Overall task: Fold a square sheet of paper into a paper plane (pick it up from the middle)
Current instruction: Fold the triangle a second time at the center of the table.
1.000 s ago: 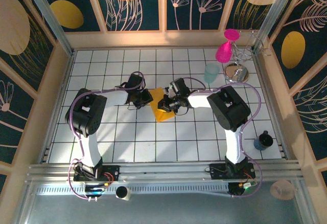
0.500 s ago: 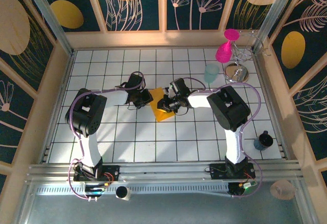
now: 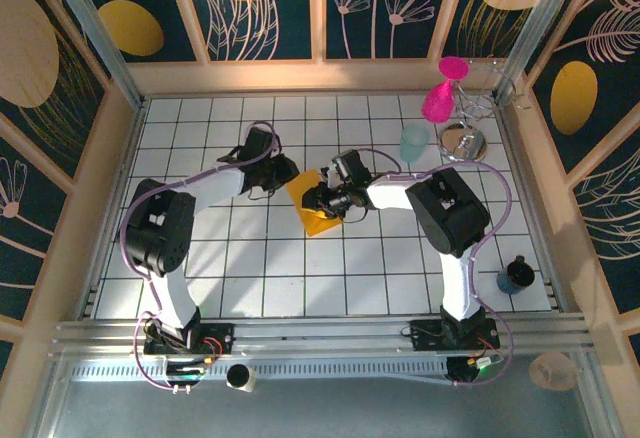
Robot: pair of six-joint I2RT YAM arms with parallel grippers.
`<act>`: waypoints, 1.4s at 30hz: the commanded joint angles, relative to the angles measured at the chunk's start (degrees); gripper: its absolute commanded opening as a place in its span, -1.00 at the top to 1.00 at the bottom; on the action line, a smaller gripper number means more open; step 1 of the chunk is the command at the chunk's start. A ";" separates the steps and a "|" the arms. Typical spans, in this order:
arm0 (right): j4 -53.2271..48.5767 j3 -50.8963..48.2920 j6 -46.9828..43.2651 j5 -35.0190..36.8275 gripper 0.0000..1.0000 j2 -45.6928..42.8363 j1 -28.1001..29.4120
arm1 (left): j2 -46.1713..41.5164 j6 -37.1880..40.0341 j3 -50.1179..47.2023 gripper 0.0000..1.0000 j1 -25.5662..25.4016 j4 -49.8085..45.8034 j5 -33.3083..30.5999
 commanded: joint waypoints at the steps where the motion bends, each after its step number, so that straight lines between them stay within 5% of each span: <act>1: -2.20 0.56 -0.47 1.77 0.21 2.15 -0.48 | -2.59 -0.57 -1.62 0.52 0.74 -1.28 -1.94; 7: -2.96 0.44 -0.85 2.14 0.25 1.90 -0.68 | -4.55 -0.82 -4.49 0.59 0.65 0.23 1.32; 15: -6.17 1.43 -1.66 3.28 0.77 2.85 -0.70 | -4.97 -0.64 -7.69 0.87 -2.51 0.96 5.70; 21: -7.99 2.45 -1.59 4.03 0.90 3.79 -0.74 | -2.35 -0.86 -8.30 1.00 -5.34 1.05 6.59; 42: -8.16 2.15 -1.40 3.84 0.99 3.08 -0.77 | 3.25 -0.05 -8.04 1.00 -6.17 -2.80 3.77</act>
